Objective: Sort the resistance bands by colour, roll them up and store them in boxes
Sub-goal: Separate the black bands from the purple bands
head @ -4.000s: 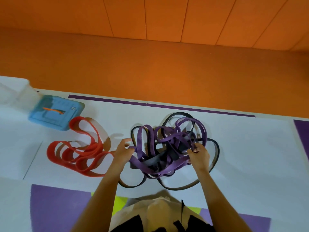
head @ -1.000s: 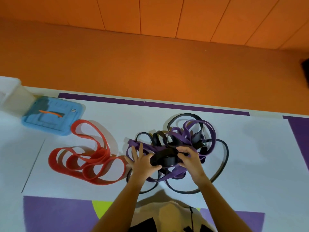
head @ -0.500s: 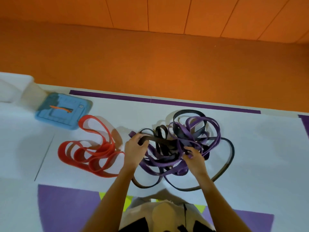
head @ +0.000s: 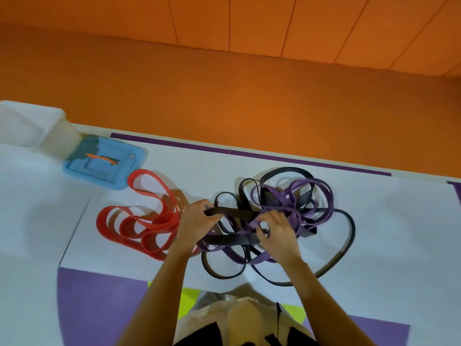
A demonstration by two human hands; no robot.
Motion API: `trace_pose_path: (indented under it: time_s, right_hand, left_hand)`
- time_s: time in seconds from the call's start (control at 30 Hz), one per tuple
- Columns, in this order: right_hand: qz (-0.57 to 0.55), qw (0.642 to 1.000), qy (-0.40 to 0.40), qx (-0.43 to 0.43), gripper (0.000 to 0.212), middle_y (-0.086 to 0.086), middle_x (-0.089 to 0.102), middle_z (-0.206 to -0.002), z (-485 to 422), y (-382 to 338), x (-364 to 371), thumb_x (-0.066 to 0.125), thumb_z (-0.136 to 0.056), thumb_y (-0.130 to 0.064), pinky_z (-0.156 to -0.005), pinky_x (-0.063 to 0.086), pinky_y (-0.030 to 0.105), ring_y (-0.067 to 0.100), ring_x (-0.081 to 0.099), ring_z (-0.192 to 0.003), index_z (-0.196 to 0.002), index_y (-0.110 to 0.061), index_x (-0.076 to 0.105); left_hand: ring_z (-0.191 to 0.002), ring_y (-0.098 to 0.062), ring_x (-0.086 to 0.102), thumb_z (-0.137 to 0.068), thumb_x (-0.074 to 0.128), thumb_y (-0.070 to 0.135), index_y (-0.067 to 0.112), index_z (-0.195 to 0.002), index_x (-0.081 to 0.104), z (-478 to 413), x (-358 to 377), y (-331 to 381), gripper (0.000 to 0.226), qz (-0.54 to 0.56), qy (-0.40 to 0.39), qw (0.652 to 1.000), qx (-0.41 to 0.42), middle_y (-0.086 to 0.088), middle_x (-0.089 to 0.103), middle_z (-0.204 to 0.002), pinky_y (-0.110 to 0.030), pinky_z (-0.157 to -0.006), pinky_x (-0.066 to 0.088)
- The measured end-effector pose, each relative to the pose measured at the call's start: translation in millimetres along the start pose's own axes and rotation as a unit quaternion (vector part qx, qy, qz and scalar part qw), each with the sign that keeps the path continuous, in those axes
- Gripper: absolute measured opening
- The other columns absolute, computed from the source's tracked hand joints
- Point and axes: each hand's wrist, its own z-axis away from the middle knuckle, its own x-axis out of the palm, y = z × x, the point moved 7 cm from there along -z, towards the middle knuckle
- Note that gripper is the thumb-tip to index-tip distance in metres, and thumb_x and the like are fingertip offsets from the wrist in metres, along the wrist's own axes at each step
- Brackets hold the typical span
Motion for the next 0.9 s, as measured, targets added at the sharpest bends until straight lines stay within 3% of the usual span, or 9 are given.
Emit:
trace_pose_path:
  time_s: [0.1, 0.17, 0.27, 0.37, 0.53, 0.63, 0.7, 0.77, 0.9]
  right_hand:
    - [0.029, 0.99, -0.124, -0.062, 0.032, -0.004, 0.059, -0.144, -2, -39, 43, 0.062, -0.1, -0.031, -0.106, 0.052, 0.044, 0.021, 0.057, -0.129, -0.131, -0.023, 0.068]
    - [0.069, 0.981, -0.175, -0.037, 0.03, -0.003, 0.048, -0.156, 4, -46, 65, 0.056, -0.105, -0.028, -0.104, 0.053, 0.049, 0.026, 0.059, -0.129, -0.132, -0.024, 0.067]
    - [0.119, 0.976, -0.182, 0.01, 0.022, 0.005, 0.046, -0.146, 2, -38, 72, 0.058, -0.103, -0.016, -0.094, 0.059, 0.046, 0.036, 0.066, -0.11, -0.121, -0.02, 0.07]
    - [0.098, 0.97, -0.196, 0.102, 0.03, 0.009, 0.042, -0.135, 1, -19, 71, 0.049, -0.108, -0.012, -0.1, 0.056, 0.041, 0.036, 0.063, -0.115, -0.131, -0.016, 0.067]
    - [0.09, 0.961, -0.205, 0.161, 0.024, 0.009, 0.043, -0.133, 4, -15, 78, 0.059, -0.105, -0.016, -0.1, 0.057, 0.044, 0.034, 0.054, -0.123, -0.125, -0.008, 0.067]
    - [0.125, 0.963, -0.187, 0.147, 0.013, 0.004, 0.044, -0.131, -1, -19, 72, 0.061, -0.103, -0.018, -0.091, 0.058, 0.038, 0.027, 0.053, -0.117, -0.108, -0.012, 0.071]
    - [0.099, 0.977, -0.148, 0.119, 0.012, 0.002, 0.049, -0.128, -5, -20, 63, 0.059, -0.102, -0.009, -0.091, 0.055, 0.037, 0.027, 0.052, -0.114, -0.104, -0.015, 0.07]
    - [-0.03, 0.985, -0.054, 0.16, 0.015, -0.002, 0.056, -0.114, -8, -19, 43, 0.057, -0.103, -0.007, -0.089, 0.052, 0.039, 0.025, 0.054, -0.107, -0.098, -0.02, 0.064]
    - [-0.217, 0.934, 0.131, 0.252, 0.017, -0.005, 0.065, -0.096, -2, -6, 2, 0.05, -0.109, -0.022, -0.072, 0.053, 0.033, 0.017, 0.065, -0.085, -0.102, -0.036, 0.056]
  left_hand:
    - [-0.088, -0.013, 0.073, -0.089, 0.076, 0.007, 0.019, -0.11, 0.066, -1, -11, -3, 0.027, 0.07, -0.042, 0.997, 0.008, 0.003, 0.073, -0.098, -0.017, -0.077, 0.059]
    - [-0.091, -0.018, 0.074, -0.089, 0.075, 0.003, 0.016, -0.111, 0.06, -1, -22, -6, 0.03, 0.115, -0.063, 0.991, 0.017, -0.003, 0.073, -0.1, -0.025, -0.082, 0.062]
    - [-0.087, -0.028, 0.072, -0.095, 0.072, 0.002, 0.008, -0.101, 0.063, -1, -29, -13, 0.013, 0.127, -0.086, 0.987, 0.051, -0.009, 0.069, -0.093, -0.033, -0.08, 0.059]
    - [-0.084, -0.024, 0.07, -0.099, 0.068, 0.003, 0.01, -0.095, 0.066, 1, -29, -23, 0.008, 0.099, -0.092, 0.988, 0.08, -0.005, 0.069, -0.088, -0.04, -0.083, 0.058]
    - [-0.125, -0.002, 0.053, -0.105, 0.057, 0.007, 0.026, -0.091, 0.08, 3, -23, -43, 0.033, -0.048, -0.15, 0.981, 0.114, 0.007, 0.061, -0.129, -0.026, -0.106, 0.045]
    - [-0.106, -0.005, 0.062, -0.103, 0.06, 0.005, 0.024, -0.123, 0.078, 3, -21, -51, 0.033, -0.11, -0.16, 0.974, 0.119, 0.002, 0.061, -0.134, -0.018, -0.09, 0.052]
    - [-0.099, -0.009, 0.064, -0.097, 0.064, -0.001, 0.023, -0.144, 0.064, 3, -19, -55, 0.052, -0.139, -0.17, 0.968, 0.119, -0.002, 0.059, -0.139, -0.015, -0.082, 0.053]
    - [-0.117, -0.015, 0.061, -0.092, 0.064, -0.008, 0.021, -0.15, 0.057, -1, -18, -58, 0.065, -0.146, -0.169, 0.968, 0.118, -0.003, 0.054, -0.144, -0.017, -0.092, 0.051]
    - [-0.144, -0.027, 0.046, -0.09, 0.064, -0.011, 0.023, -0.158, 0.044, -11, -13, -51, 0.079, -0.138, -0.152, 0.974, 0.095, -0.006, 0.042, -0.157, -0.02, -0.107, 0.04]
